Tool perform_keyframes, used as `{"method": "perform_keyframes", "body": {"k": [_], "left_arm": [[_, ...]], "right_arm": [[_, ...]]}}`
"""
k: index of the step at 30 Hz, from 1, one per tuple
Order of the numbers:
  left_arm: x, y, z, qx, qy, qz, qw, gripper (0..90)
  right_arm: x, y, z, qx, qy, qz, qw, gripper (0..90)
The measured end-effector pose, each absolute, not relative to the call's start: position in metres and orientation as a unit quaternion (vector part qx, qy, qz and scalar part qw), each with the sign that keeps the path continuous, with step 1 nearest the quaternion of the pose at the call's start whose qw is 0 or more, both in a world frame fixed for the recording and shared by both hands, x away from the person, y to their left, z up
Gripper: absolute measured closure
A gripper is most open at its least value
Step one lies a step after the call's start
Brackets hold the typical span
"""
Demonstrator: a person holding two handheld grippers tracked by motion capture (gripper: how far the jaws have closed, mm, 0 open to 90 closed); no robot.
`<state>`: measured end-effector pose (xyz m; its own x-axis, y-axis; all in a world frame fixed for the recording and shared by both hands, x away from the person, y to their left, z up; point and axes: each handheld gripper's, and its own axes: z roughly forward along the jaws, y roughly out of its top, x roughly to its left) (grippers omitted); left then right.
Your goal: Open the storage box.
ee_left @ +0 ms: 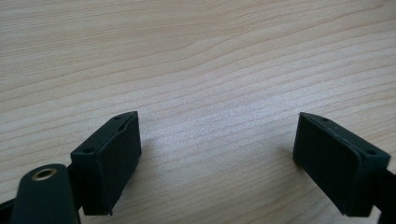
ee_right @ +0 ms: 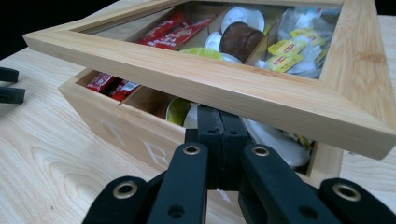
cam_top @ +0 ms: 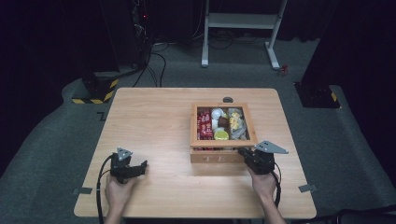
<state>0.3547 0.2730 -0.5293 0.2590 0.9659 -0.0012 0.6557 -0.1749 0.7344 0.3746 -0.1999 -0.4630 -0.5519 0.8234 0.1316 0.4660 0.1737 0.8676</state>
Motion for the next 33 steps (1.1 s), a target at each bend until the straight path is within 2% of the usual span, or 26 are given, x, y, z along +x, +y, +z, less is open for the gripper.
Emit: {"method": "perform_keyframes", "body": {"k": [18,25,33], "left_arm": [[0.355,0.273,-0.529,0.728,0.555,0.244,0.319,16.3],[0.355,0.273,-0.529,0.73,0.553,0.244,0.32,16.5],[0.354,0.273,-0.529,0.729,0.555,0.244,0.32,16.8]], "right_arm": [[0.382,-0.201,-0.446,0.432,0.745,0.464,0.205,90.0],[0.387,-0.199,-0.431,0.426,0.746,0.46,0.224,90.0],[0.392,-0.2,-0.422,0.427,0.743,0.465,0.221,90.0]]}}
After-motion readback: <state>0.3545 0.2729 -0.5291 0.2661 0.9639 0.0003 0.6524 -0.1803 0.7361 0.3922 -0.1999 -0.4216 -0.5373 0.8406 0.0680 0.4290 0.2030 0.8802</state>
